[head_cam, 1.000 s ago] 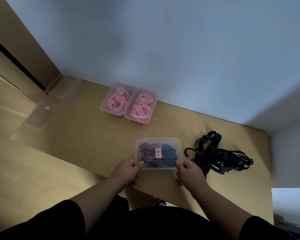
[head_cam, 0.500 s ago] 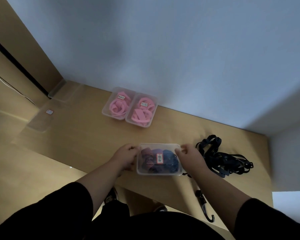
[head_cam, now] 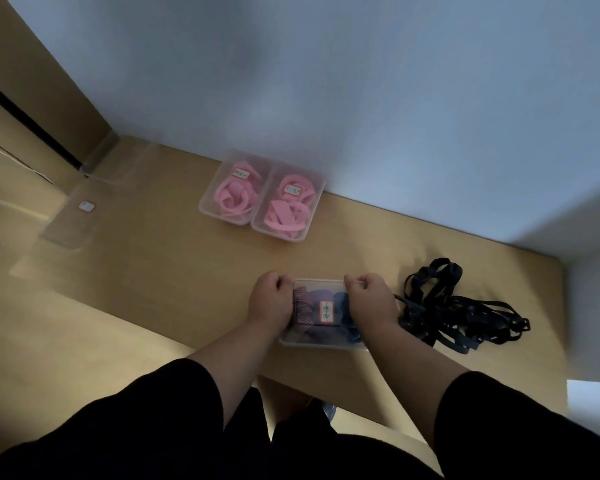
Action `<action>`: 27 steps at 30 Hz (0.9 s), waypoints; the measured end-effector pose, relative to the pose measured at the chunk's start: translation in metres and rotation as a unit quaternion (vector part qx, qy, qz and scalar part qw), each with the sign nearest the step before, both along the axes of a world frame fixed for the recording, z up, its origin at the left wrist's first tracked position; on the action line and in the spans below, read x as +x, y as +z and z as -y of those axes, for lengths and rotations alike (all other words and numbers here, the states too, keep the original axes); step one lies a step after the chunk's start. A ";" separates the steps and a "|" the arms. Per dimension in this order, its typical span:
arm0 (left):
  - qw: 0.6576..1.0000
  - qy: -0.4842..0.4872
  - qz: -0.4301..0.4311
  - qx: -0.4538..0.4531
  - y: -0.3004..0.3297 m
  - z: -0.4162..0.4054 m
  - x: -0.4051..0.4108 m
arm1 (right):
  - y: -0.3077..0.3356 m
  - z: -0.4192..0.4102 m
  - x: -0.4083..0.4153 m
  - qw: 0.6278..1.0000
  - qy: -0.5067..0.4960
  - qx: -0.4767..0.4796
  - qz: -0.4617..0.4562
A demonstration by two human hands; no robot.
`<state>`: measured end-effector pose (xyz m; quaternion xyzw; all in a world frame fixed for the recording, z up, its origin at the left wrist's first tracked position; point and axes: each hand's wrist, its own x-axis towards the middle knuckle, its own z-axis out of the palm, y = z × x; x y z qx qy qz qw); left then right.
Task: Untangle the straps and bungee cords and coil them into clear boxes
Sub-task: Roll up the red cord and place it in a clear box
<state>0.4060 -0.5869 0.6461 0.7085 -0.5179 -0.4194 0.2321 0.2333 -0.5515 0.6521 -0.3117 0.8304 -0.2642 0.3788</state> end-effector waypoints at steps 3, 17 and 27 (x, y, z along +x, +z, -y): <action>0.999 -0.040 0.021 -0.028 -0.001 0.001 0.000 | -0.001 -0.001 0.002 1.000 0.002 -0.008 -0.021; 0.918 -0.325 0.204 -0.097 0.002 0.000 -0.003 | 0.000 -0.002 0.007 0.995 0.029 -0.061 -0.070; 0.927 -0.302 0.214 -0.056 0.012 0.001 -0.007 | 0.004 -0.038 0.001 0.997 0.066 -0.016 -0.048</action>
